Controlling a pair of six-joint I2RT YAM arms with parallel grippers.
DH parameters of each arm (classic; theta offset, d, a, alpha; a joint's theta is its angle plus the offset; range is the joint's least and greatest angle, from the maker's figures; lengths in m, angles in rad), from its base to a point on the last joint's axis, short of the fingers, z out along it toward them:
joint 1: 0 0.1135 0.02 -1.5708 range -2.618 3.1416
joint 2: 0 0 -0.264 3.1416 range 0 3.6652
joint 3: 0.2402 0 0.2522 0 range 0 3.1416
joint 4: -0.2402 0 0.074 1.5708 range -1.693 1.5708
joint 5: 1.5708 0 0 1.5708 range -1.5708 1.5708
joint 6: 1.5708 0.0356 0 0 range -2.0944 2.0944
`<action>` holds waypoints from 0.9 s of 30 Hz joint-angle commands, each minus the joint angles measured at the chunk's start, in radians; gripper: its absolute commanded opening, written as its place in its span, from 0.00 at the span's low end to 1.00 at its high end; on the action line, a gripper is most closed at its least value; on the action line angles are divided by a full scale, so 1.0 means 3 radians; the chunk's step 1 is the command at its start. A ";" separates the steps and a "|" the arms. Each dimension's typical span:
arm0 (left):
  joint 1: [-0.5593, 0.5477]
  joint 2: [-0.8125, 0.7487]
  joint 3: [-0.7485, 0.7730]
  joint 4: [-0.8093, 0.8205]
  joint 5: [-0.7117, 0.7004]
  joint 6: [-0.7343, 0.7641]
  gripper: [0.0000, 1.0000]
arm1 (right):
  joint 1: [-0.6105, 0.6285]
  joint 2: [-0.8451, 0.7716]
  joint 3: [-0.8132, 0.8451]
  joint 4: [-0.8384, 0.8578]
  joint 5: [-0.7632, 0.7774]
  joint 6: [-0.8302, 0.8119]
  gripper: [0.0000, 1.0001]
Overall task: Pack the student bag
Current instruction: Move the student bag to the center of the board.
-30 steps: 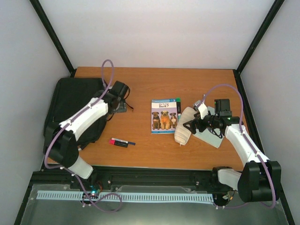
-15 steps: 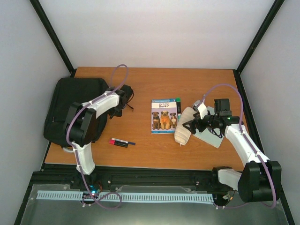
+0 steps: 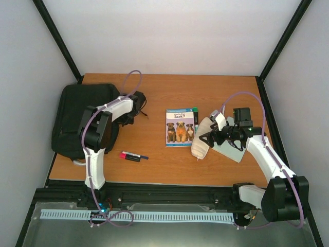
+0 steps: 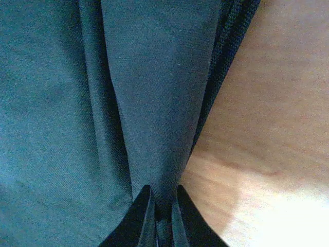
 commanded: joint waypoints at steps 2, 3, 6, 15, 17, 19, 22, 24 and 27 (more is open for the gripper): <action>-0.0016 0.0213 0.0541 0.0068 0.0110 0.0167 0.01 | 0.0023 0.0031 0.0112 -0.0013 -0.0036 -0.0052 1.00; -0.0049 0.0233 0.0631 0.0074 0.0178 0.0186 0.01 | 0.0024 0.0034 0.0115 -0.0013 -0.0034 -0.0050 1.00; -0.0202 0.0300 0.0932 0.0037 0.0377 0.0185 0.01 | 0.0024 0.0052 0.0110 -0.0016 -0.0026 -0.0054 1.00; -0.0583 0.0763 0.1873 -0.0129 0.0986 -0.0026 0.01 | 0.0024 0.0097 0.0101 -0.0003 0.0019 -0.0047 1.00; -0.0606 0.0814 0.1945 -0.0104 0.1118 -0.0117 0.01 | 0.0024 0.0097 0.0100 -0.0003 0.0032 -0.0048 1.00; -0.0609 0.0834 0.1975 -0.0055 0.1289 -0.0158 0.01 | 0.0025 0.0103 0.0099 0.0002 0.0042 -0.0044 1.00; -0.0609 0.0743 0.1953 0.0038 0.1614 -0.0043 0.10 | 0.0021 0.0104 0.0092 0.0007 0.0049 -0.0039 1.00; -0.0609 0.0532 0.1822 0.0158 0.1699 0.0071 0.44 | 0.0024 0.0109 0.0092 0.0006 0.0048 -0.0038 1.00; -0.0601 0.0048 0.1474 0.0395 0.1709 0.0184 0.77 | 0.0023 0.0111 0.0095 0.0008 0.0049 -0.0038 1.00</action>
